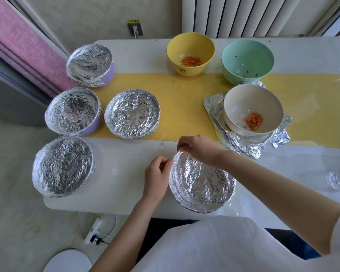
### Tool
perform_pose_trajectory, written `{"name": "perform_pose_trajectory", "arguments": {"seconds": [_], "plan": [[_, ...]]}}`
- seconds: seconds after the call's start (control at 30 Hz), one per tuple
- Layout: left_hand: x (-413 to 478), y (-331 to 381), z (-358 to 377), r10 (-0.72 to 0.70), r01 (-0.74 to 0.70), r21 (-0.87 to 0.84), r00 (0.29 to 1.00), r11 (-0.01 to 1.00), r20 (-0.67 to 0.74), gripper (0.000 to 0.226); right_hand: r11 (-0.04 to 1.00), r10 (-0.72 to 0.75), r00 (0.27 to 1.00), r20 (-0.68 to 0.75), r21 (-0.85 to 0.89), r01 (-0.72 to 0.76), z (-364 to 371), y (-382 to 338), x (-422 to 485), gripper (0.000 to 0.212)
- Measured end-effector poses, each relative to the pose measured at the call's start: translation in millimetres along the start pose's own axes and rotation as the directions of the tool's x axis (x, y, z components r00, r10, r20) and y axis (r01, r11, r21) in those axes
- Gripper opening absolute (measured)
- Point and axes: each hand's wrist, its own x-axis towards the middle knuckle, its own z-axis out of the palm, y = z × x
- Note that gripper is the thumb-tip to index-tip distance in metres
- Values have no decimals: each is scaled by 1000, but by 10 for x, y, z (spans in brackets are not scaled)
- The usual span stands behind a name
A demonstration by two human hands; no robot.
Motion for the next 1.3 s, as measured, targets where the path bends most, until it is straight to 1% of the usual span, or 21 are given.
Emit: {"name": "perform_pose_trajectory", "arguments": {"seconds": [0.07,0.1,0.17,0.23,0.33,0.43,0.47,0.57,0.67,0.73,0.8,0.9,1.0,1.07,1.17,1.23,1.3], "plan": [[-13,-2,25,-42,39,-65,998,997,-36,21,999,-40,999,-37,-16,39,31,15,-16,20],[-23,-7,33,-29,25,-59,997,998,-69,15,997,-68,996,-50,-39,66,45,26,-25,21],[-51,-23,41,100,-92,61,986,994,-134,6,987,-132,990,-47,-95,128,60,54,-44,24],[-74,-34,59,221,-188,209,964,960,-148,4,978,-167,986,-27,-129,162,60,84,-55,26],[-72,-20,81,277,-213,348,950,913,-145,7,969,-180,984,2,-172,177,55,111,-62,29],[-58,-1,91,309,-237,413,944,880,-118,5,957,-192,981,15,-217,191,71,97,-69,30],[-60,7,96,314,-240,431,943,870,-110,7,954,-192,981,17,-231,190,77,94,-68,31],[-69,43,114,313,-237,473,946,849,-88,13,954,-182,983,12,-239,180,104,87,-56,30],[-55,78,133,309,-229,494,947,839,-85,6,954,-170,985,-1,-251,164,134,93,-49,29],[-44,90,137,298,-216,491,950,844,-93,12,956,-164,986,-16,-251,155,144,101,-45,31],[-36,100,131,262,-190,469,961,863,-93,19,957,-160,987,-30,-248,148,143,106,-46,32],[-6,109,110,189,-143,423,980,895,-69,28,954,-181,983,-38,-249,165,140,112,-55,28],[31,143,111,162,-131,324,984,937,-71,27,937,-262,964,-52,-254,241,153,91,-74,26],[37,165,135,138,-118,297,989,948,-50,27,927,-281,958,-49,-271,258,191,71,-70,24],[27,183,163,141,-110,345,988,932,-65,27,944,-192,981,-29,-278,177,172,37,-43,35],[28,190,167,146,-108,393,987,913,-67,27,947,-164,986,-23,-282,151,161,33,-19,40],[35,185,176,158,-122,430,986,895,-48,27,948,-174,984,-43,-276,156,166,37,-19,35]]}}
